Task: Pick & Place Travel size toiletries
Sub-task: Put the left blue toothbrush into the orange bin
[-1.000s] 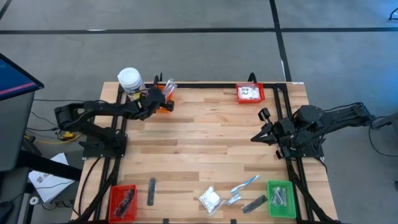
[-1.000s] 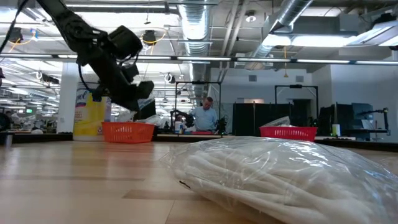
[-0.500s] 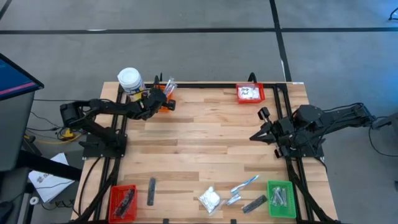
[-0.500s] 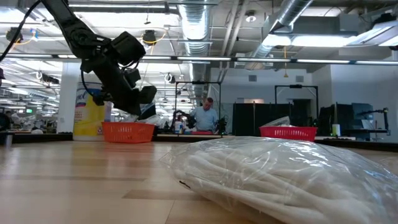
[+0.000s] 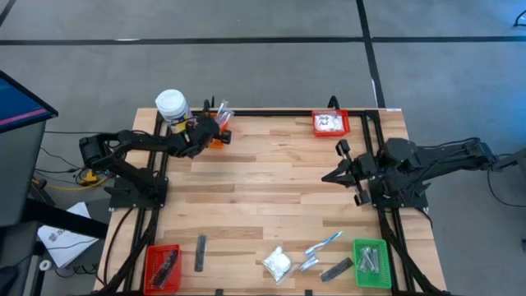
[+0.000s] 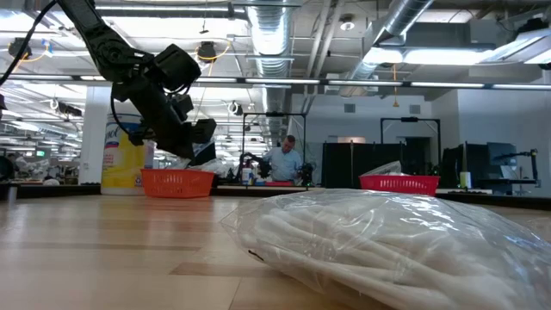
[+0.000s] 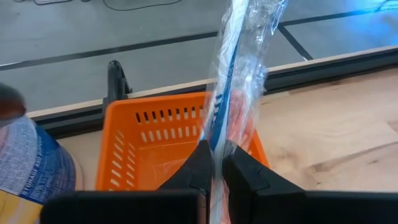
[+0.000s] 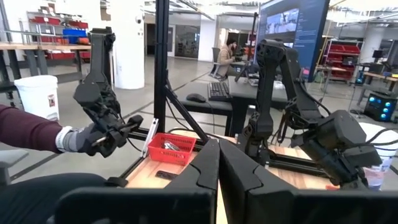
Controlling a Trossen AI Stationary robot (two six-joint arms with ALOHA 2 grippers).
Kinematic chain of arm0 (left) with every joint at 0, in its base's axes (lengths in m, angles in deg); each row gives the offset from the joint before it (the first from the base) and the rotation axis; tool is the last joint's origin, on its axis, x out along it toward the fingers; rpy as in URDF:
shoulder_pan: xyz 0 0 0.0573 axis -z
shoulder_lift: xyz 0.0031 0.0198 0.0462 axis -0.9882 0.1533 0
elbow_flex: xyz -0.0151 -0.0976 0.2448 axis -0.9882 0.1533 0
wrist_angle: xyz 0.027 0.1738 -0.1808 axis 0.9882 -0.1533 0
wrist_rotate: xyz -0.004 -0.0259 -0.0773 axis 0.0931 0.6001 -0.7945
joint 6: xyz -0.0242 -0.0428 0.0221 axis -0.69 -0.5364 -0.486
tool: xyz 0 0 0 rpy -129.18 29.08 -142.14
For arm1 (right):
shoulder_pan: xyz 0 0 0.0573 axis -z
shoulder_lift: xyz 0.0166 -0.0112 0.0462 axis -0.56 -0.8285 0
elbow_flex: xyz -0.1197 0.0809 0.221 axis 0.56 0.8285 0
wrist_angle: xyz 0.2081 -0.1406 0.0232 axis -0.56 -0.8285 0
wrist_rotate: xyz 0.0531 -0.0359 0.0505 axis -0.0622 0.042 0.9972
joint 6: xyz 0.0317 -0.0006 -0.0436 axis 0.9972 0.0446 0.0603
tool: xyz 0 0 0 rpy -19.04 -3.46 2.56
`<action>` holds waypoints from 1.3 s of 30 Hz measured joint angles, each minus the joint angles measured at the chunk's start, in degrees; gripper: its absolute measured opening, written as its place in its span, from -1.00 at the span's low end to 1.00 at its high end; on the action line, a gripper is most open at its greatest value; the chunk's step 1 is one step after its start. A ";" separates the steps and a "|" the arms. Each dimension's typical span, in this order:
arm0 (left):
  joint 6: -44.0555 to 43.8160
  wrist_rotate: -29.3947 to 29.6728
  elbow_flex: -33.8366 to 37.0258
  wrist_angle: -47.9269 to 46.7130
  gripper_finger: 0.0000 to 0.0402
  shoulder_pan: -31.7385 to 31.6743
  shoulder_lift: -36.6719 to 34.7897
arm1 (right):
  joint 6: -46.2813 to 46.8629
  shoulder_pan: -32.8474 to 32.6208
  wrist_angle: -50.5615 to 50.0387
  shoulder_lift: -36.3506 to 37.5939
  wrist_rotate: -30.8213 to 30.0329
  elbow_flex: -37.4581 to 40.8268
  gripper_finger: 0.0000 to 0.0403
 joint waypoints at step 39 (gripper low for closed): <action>0.66 3.45 0.19 -5.46 -0.93 -1.18 0.00 | 0.02 -0.02 0.01 0.02 0.02 0.00 -1.00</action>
